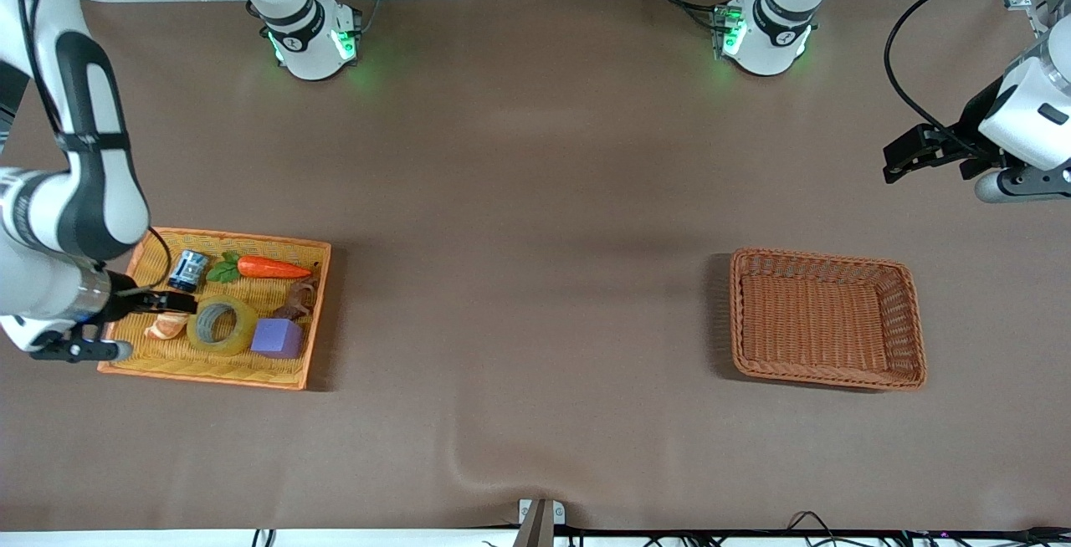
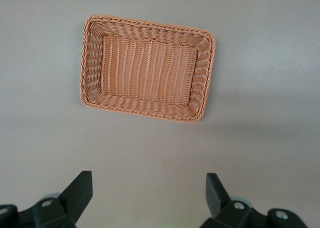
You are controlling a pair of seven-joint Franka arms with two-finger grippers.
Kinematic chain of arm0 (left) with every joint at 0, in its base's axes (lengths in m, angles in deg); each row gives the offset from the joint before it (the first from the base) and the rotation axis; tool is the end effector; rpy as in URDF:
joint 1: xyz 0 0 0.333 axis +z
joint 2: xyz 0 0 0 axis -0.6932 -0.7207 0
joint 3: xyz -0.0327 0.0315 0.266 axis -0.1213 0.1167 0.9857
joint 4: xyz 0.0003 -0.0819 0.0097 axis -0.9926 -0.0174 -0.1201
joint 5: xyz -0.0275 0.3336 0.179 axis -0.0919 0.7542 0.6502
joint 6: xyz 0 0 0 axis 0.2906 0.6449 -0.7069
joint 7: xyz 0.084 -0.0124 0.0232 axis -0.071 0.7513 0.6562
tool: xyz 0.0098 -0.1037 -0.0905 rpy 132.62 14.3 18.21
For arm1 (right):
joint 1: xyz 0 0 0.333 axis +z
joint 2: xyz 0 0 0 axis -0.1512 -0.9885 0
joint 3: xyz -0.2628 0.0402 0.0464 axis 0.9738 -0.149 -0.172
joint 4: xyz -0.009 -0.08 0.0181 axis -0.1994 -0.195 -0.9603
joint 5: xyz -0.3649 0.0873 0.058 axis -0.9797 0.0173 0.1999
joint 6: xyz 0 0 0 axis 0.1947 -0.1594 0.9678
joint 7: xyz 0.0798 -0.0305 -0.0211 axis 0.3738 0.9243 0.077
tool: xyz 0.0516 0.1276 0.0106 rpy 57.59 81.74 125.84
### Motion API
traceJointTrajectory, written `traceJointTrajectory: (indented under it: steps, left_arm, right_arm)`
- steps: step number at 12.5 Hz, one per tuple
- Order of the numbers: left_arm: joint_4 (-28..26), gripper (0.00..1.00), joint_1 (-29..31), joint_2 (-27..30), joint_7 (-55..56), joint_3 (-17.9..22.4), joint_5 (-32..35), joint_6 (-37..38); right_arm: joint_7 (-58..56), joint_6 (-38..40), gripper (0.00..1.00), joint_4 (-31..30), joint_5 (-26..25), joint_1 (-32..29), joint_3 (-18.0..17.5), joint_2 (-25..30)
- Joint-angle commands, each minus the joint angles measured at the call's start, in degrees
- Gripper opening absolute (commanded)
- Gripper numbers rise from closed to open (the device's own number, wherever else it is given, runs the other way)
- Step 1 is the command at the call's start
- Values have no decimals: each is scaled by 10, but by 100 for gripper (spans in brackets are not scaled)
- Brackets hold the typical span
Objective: Transfer tape with both arms
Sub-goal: 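Reach the right gripper down to the yellow tape roll and grasp it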
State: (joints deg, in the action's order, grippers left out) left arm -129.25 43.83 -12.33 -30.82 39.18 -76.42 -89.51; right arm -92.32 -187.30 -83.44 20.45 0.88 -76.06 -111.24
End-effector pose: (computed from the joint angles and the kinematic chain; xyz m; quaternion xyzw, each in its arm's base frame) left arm 0.5464 -0.0572 0.5437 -0.9997 -0.0209 0.0107 0.0092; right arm 0.6344 -0.0982 0.2472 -0.9989 -0.0041 0.0476 0.0029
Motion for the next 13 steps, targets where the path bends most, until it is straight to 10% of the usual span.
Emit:
traceJointTrajectory:
  steps: [1, 9, 10, 11, 13]
  left_arm:
    - [-1, 100, -1, 0, -6, 0, -7, -10]
    - [-3, 100, -1, 0, -6, -3, -8, -10]
    - [-3, 100, -1, 0, -6, -3, -8, -10]
    - [-5, 100, 1, 0, -6, -3, -8, -10]
    - [-5, 100, 0, 0, -6, -3, -8, -12]
  right_arm:
    - [-39, -46, 100, 13, -6, -15, -9, -52]
    - [-45, -101, 100, 11, -6, -16, -9, -106]
    - [-47, -102, 85, 10, -6, -20, -9, -106]
    - [-48, -100, 1, 7, -6, -22, -9, -106]
    - [-50, -100, 0, 6, -6, -23, -9, -106]
